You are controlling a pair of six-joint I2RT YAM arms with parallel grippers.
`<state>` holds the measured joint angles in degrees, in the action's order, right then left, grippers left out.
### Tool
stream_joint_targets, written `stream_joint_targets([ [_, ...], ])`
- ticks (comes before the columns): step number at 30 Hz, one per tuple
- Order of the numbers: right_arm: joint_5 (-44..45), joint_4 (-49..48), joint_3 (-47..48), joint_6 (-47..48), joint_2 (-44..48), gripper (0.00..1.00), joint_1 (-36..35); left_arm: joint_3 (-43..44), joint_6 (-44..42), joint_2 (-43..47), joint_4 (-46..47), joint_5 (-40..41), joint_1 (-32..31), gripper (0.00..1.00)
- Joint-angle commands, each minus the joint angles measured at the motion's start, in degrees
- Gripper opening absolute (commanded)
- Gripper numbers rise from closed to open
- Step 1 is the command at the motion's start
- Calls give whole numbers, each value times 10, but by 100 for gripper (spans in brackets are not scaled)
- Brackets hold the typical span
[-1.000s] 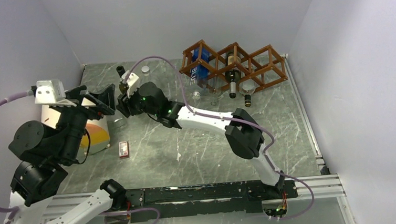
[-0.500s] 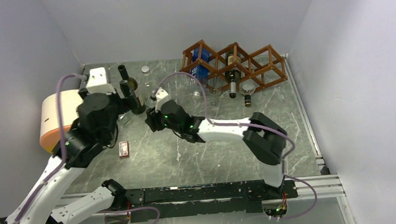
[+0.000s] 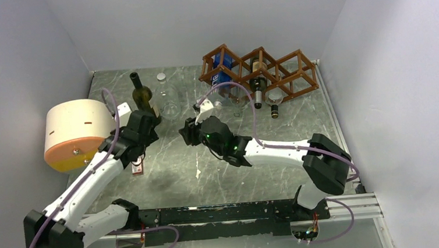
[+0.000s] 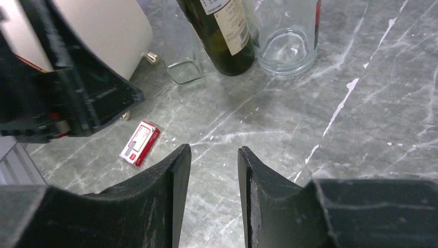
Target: Put the wine bottle on the wine rack
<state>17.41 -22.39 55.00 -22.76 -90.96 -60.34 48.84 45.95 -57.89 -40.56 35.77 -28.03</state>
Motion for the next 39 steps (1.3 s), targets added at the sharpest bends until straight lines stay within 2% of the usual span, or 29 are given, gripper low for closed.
stream_joint_targets([
  [1, 19, 0, -16, -13, 33, 42, 3, -37, 50, -48, 59, -48, 46, 79],
  [7, 29, 15, -31, -4, 68, 42, 3, -49, 33, -140, 160, -1, 92, 73],
  [14, 36, 34, -43, 2, 101, 42, 4, -62, -19, -204, 303, 118, 101, 75],
  [18, 32, 42, -47, 4, 110, 42, 4, -75, -72, -235, 392, 125, 104, 77],
  [22, 35, 47, -55, 4, 123, 42, 5, -71, -100, -259, 418, 115, 114, 80],
  [27, 36, 52, -58, 6, 134, 42, 6, -73, -111, -262, 452, 94, 131, 79],
  [31, 42, 48, -64, 8, 143, 42, 5, -67, -88, -275, 441, 57, 143, 73],
  [39, 40, 56, -60, 14, 157, 42, 5, -50, -39, -325, 404, 43, 148, 71],
])
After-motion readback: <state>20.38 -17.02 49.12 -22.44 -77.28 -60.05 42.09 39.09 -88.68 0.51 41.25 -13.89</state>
